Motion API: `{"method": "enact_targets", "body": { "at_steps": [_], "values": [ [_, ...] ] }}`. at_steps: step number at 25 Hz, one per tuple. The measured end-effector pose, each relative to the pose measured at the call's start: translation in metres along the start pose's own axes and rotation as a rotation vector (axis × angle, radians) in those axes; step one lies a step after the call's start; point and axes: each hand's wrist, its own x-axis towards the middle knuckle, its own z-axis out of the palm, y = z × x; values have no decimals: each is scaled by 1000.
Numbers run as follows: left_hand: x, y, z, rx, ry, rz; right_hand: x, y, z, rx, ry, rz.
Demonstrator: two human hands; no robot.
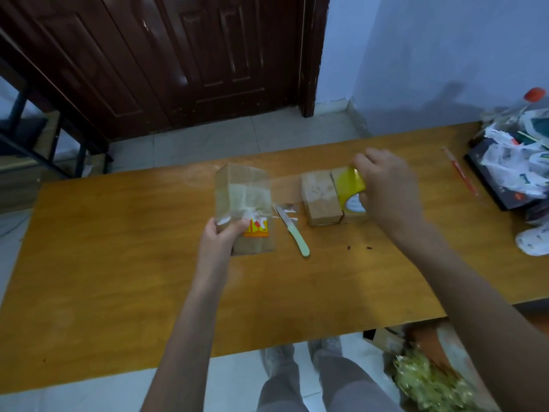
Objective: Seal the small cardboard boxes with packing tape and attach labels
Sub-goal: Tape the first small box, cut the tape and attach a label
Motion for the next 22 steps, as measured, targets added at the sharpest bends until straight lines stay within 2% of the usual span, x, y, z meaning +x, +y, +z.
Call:
{"method": "enact_targets", "body": {
  "at_steps": [3,7,12,22],
  "values": [
    [-2,3,0,-24,-44,-23,-4,2,7,-37,-120,21],
    [-1,-2,-8,-41,-86,-31,-3,0,11,-55,-93,-22],
    [-4,-1,-11,-138,-142,-46,-7,-3,18,-84,-150,-19],
    [-18,4,-13,-489,-274,-11,-8,-24,19,5,-159,-24]
  ]
}}
